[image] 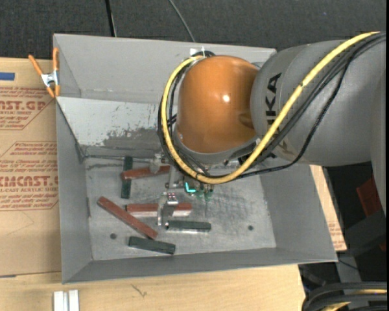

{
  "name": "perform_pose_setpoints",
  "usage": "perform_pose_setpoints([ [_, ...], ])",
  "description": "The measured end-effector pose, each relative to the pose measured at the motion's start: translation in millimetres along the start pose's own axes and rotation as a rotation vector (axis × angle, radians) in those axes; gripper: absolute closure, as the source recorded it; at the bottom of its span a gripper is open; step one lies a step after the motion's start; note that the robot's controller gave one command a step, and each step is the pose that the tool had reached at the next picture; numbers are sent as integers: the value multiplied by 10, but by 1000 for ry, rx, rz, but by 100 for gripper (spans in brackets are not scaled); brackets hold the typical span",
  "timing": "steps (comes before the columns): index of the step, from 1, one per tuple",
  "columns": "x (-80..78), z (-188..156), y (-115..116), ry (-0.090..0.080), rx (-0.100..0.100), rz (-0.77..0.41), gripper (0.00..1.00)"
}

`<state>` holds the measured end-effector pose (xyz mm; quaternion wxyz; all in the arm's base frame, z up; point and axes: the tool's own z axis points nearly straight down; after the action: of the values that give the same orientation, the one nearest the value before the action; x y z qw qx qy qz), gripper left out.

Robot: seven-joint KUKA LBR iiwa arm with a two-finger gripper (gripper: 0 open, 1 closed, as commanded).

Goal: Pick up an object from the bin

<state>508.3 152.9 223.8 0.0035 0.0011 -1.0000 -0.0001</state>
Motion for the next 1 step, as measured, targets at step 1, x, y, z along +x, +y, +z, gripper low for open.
perform_pose_setpoints([
  [1,-18,-41,-8,-8,-1,2,0],
])
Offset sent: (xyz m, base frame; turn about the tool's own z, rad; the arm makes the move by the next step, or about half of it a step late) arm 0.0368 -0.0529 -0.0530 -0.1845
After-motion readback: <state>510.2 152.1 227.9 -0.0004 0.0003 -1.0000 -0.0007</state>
